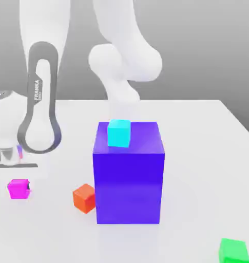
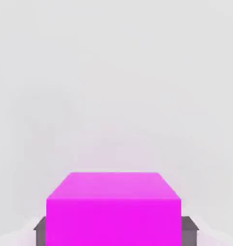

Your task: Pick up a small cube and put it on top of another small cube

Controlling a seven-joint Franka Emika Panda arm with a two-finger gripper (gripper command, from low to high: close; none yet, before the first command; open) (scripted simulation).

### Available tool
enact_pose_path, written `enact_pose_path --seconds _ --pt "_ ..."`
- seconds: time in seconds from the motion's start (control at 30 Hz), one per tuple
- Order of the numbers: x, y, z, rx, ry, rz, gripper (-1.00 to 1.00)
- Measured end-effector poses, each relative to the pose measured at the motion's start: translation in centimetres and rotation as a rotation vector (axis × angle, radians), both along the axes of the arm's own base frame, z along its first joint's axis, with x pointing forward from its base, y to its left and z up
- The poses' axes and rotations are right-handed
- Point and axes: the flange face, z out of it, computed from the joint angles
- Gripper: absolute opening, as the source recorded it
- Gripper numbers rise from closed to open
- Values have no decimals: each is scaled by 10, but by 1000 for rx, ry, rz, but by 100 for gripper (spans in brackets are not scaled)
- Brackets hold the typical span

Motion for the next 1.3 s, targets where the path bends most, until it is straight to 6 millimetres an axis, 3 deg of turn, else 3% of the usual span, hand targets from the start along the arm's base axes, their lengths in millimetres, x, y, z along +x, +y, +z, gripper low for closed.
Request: enact_pose_path --seconds 0.07,0.33,0.5,0.7,0.9,1.07,1.23,1.3 --pt "0 0 0 0 0 0 -100" --pt "4 2 61 1 0 3 -100" --pt "85 53 68 2 11 71 -100" --pt "174 152 75 -1 22 159 -100" --pt "233 279 84 -5 24 240 -100" --pt "252 398 95 -6 18 301 -100" --pt "243 521 111 0 4 356 -100" --pt "239 545 98 1 0 365 -100"
